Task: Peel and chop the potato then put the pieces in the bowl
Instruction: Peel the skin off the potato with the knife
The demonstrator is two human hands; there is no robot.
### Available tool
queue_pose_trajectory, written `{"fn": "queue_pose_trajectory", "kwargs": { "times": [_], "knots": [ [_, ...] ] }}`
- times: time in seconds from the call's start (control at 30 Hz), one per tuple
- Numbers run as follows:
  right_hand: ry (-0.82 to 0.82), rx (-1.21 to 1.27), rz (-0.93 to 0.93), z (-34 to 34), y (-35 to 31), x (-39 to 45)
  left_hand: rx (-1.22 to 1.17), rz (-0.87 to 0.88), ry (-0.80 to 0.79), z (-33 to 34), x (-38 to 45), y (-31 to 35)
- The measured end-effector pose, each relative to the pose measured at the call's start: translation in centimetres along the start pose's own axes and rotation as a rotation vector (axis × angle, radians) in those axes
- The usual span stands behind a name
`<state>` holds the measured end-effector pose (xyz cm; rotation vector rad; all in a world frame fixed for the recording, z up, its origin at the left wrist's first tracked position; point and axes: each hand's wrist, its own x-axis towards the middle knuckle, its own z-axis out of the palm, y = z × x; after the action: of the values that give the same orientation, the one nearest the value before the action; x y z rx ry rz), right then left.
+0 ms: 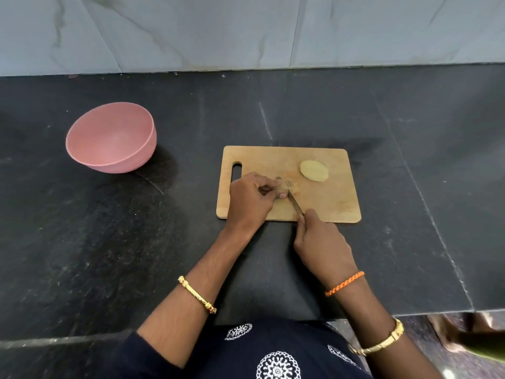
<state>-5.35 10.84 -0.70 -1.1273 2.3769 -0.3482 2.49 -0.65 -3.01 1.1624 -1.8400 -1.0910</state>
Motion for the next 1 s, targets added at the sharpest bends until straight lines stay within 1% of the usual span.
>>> {"fn": "queue_pose_trajectory", "kwargs": {
  "times": [0.1,0.2,0.27,0.4,0.47,0.57,0.73,1.0],
  "knots": [
    [-0.026,-0.019,0.003,-0.7,1.1,-1.9,0.014,0.010,0.001,-0.1,-0.1,0.1],
    [0.032,0.051,0.001,-1.8,1.5,-3.4,0.003,0.003,-0.020,-0.2,0.1,0.1],
    [0.080,0.102,-0.027,-2.0,1.2,-2.1,0.011,-0.009,-0.038,-0.4,0.2,0.3],
    [0.135,0.159,-0.121,-1.4,-0.6,1.9,-0.001,-0.036,-0.031,-0.6,0.0,0.2],
    [0.146,0.173,-0.138,-0.9,-0.9,3.1,0.000,-0.039,-0.041,-0.6,0.2,0.2],
    [0.125,0.197,-0.104,-0.4,-0.3,2.8,-0.005,-0.038,-0.043,-0.8,0.3,0.1],
    [0.121,0.184,-0.130,-0.2,0.1,2.2,-0.017,-0.034,-0.048,-0.7,0.4,-0.2],
    [0.042,0.018,-0.132,-0.5,-0.4,3.0,-0.052,-0.042,-0.043,-0.7,0.3,-0.1]
  ]
}}
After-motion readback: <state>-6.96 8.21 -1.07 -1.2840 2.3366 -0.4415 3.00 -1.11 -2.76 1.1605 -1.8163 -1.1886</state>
